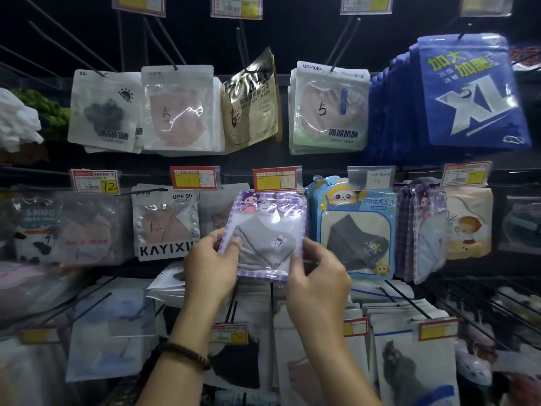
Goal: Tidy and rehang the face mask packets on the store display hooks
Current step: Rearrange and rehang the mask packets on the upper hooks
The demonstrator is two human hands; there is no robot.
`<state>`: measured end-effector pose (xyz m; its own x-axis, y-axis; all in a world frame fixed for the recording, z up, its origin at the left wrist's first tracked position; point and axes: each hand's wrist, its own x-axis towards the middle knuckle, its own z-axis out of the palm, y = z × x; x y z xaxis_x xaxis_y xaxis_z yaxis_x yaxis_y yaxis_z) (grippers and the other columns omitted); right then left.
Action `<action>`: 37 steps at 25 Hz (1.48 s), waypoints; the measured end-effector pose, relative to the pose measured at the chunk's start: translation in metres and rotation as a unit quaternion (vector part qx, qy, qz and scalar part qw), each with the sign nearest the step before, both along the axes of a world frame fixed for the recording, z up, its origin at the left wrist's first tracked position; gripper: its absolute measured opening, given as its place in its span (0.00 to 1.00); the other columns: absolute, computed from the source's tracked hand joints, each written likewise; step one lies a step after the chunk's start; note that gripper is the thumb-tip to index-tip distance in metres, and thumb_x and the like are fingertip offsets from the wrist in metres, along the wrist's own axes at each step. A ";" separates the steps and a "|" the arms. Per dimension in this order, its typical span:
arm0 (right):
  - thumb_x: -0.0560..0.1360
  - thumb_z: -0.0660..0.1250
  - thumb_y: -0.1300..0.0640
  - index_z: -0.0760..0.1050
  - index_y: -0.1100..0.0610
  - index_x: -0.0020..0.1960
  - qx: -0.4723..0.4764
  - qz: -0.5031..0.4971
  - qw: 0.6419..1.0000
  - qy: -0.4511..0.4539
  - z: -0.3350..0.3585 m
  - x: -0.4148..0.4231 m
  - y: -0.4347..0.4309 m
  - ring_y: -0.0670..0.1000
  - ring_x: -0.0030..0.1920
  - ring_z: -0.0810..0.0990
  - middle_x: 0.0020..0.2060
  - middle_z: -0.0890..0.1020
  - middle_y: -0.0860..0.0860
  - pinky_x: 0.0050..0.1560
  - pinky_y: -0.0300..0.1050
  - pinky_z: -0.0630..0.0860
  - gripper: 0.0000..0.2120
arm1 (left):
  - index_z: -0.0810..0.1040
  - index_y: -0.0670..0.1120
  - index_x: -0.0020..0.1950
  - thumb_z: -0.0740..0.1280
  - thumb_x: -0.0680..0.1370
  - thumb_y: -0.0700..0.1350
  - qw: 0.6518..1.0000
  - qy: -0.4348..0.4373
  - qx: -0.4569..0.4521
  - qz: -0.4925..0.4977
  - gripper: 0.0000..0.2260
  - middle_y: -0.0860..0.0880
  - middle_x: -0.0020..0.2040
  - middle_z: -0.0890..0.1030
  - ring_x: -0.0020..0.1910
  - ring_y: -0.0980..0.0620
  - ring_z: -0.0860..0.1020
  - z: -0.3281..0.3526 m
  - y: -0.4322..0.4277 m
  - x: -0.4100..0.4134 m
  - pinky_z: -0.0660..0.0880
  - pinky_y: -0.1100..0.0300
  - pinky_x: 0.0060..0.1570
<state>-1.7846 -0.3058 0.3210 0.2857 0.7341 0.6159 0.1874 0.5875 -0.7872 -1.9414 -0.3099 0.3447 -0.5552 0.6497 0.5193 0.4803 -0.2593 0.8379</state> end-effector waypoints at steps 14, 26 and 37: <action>0.78 0.78 0.62 0.88 0.41 0.56 0.004 0.094 0.987 0.134 -0.031 0.065 -0.010 0.44 0.39 0.86 0.45 0.90 0.43 0.42 0.43 0.82 0.16 | 0.87 0.58 0.58 0.76 0.80 0.41 0.970 -0.197 0.122 -0.073 0.13 0.56 0.43 0.89 0.43 0.52 0.85 -0.048 -0.054 0.055 0.81 0.66 0.41; 0.75 0.78 0.67 0.88 0.39 0.50 0.031 -0.036 0.983 0.178 -0.057 0.208 0.025 0.45 0.39 0.87 0.42 0.90 0.42 0.43 0.33 0.81 0.21 | 0.88 0.60 0.55 0.78 0.77 0.39 0.977 -0.123 0.100 -0.143 0.16 0.60 0.46 0.89 0.45 0.62 0.87 -0.063 0.009 0.190 0.85 0.50 0.53; 0.77 0.78 0.62 0.89 0.49 0.59 -0.025 -0.010 0.979 0.203 -0.048 0.295 0.049 0.41 0.47 0.89 0.46 0.90 0.40 0.56 0.51 0.86 0.13 | 0.89 0.56 0.58 0.80 0.76 0.44 0.975 -0.102 0.078 -0.184 0.12 0.59 0.43 0.89 0.44 0.57 0.88 -0.048 0.043 0.265 0.83 0.59 0.49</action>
<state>-1.4891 -0.2569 0.2733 0.5139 0.7525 0.4120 -0.1349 0.5451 -0.8274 -1.6760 -0.2668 0.2966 -0.4017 0.7466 0.5303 0.1586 -0.5135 0.8433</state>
